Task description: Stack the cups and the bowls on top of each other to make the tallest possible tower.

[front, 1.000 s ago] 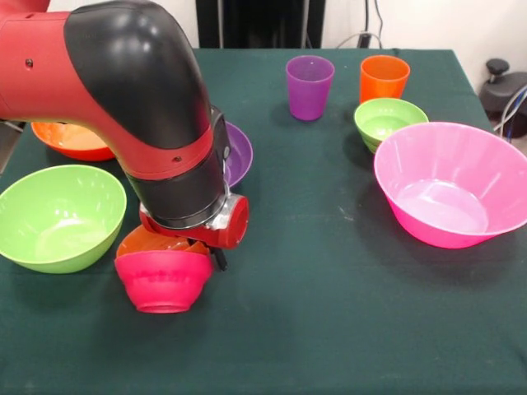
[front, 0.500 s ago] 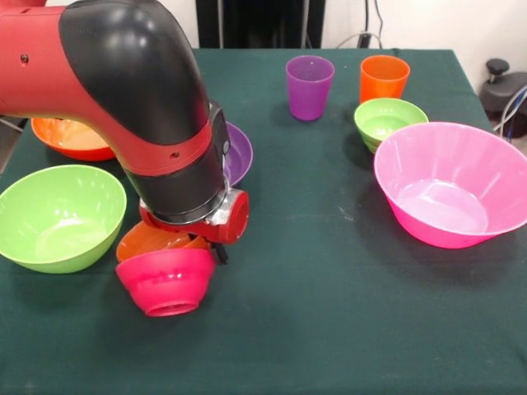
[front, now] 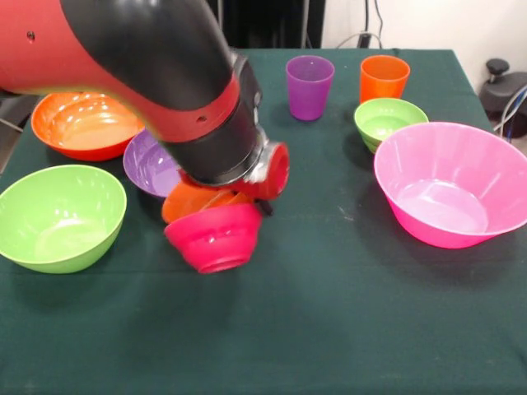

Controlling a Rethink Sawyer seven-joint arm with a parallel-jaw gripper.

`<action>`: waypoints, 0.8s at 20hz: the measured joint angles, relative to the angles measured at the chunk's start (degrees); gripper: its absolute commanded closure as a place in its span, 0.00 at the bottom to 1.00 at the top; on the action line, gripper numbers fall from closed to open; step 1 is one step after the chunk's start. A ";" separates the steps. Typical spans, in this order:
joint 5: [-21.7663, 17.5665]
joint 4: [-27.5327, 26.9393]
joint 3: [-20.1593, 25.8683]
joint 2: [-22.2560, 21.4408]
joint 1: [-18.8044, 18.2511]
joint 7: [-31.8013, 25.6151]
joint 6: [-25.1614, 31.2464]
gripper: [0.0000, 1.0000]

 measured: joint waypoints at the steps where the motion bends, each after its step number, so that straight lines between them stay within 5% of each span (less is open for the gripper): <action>1: 0.31 0.00 -0.06 -0.10 0.11 0.14 0.44 1.00; 8: 6.21 -1.56 -1.91 -0.26 2.89 6.65 8.88 1.00; 16: 7.48 -11.81 -2.53 6.80 5.99 15.93 16.91 1.00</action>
